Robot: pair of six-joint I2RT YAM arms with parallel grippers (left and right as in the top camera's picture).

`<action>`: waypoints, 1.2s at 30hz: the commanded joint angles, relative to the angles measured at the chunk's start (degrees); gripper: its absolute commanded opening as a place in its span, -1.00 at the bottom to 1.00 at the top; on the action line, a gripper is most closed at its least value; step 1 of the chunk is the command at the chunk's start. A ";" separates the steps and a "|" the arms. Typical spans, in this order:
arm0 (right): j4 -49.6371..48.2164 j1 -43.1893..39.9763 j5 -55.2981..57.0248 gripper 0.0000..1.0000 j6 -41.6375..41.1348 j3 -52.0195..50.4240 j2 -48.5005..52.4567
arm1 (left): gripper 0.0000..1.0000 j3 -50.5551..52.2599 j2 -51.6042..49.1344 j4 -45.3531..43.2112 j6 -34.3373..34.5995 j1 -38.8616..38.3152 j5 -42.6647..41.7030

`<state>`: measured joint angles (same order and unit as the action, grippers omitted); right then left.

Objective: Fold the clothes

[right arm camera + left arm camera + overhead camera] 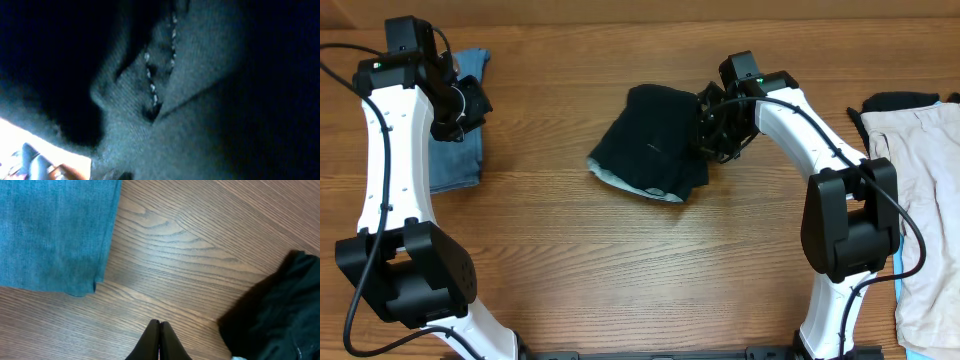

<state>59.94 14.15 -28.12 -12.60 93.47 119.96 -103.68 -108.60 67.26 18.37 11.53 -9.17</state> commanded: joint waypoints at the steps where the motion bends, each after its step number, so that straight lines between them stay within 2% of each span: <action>1: 3.43 -0.37 16.31 -0.92 1.07 0.66 -0.94 | -0.92 -0.26 -0.09 -0.63 1.01 -2.54 0.17; 2: 5.16 -0.37 19.63 -0.81 1.07 0.66 -0.94 | -0.92 -0.26 -0.09 -1.09 1.03 -3.98 0.20; 3: 6.38 -0.37 21.64 -0.29 1.07 0.66 -0.94 | -0.92 -0.28 -0.09 -1.53 1.03 -5.31 0.22; 4: 7.54 -0.37 23.54 0.48 1.07 0.66 -0.94 | -0.92 -0.26 -0.09 -1.97 1.27 -6.34 0.17; 5: 8.24 -0.42 24.52 0.66 1.09 0.68 -0.96 | -0.91 -0.26 -0.09 -2.71 1.40 -7.37 0.11; 6: 8.39 -0.48 24.63 0.70 1.16 0.79 -1.51 | -0.82 -0.28 -0.07 -4.17 1.36 -8.61 0.11; 7: 8.70 -0.52 24.59 0.76 1.14 1.14 -2.86 | -0.64 -0.28 -0.07 -5.75 1.36 -10.29 0.07; 9: 10.64 -0.52 24.63 0.79 1.14 2.82 -6.16 | -0.49 -0.28 -0.09 -8.09 1.36 -13.05 -3.26; 11: 11.54 -0.52 24.63 0.81 1.11 3.76 -9.99 | -0.43 -0.28 -0.09 -10.71 1.33 -15.89 -4.85; 13: 11.32 -0.96 24.59 0.79 1.07 3.76 -13.75 | -0.42 -0.28 -0.17 -13.49 0.94 -19.76 -4.83; 14: 10.82 -1.29 24.41 0.66 1.07 3.76 -14.73 | -0.53 -0.28 -0.42 -14.34 0.92 -21.44 -4.83; 16: 7.56 -2.47 22.23 -0.50 0.81 3.65 -15.02 | -0.81 -0.28 -2.10 -16.50 0.92 -24.94 -4.59; 17: 5.14 -3.32 19.45 -0.92 0.79 3.30 -14.67 | -0.91 -0.28 -3.87 -17.22 0.94 -26.29 -4.57; 19: 1.09 -4.68 14.64 -0.92 0.66 2.95 -13.62 | -0.92 -0.28 -8.11 -17.42 0.92 -28.52 -5.31; 22: -4.48 -5.90 13.88 -0.92 0.72 -1.33 -13.20 | -0.92 -0.28 -13.62 -18.18 0.90 -30.71 -8.04; 27: -18.88 -7.61 14.14 -0.92 1.07 -17.31 -13.20 | -0.92 -0.28 -17.33 -18.36 -0.39 -32.24 -7.32; 29: -22.71 -9.07 15.74 -0.92 1.05 -22.40 -13.20 | -0.92 -0.28 -18.32 -17.57 -0.59 -32.24 -4.02; 31: -25.68 -11.74 17.16 -0.92 1.09 -26.67 -13.20 | -0.92 -0.28 -20.46 -16.06 -0.63 -32.24 2.75; 33: -31.45 -14.49 17.14 -0.92 1.07 -31.63 -13.20 | -0.92 -0.26 -24.17 -15.80 -1.70 -32.11 4.20; 36: -36.39 -15.54 18.49 -0.92 0.87 -36.04 -13.16 | -0.92 -0.90 -24.35 -16.26 -1.75 -32.06 9.20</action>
<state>25.78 -1.02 -11.33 -11.79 60.58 106.89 -103.79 -132.31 51.05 18.02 -20.51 -6.39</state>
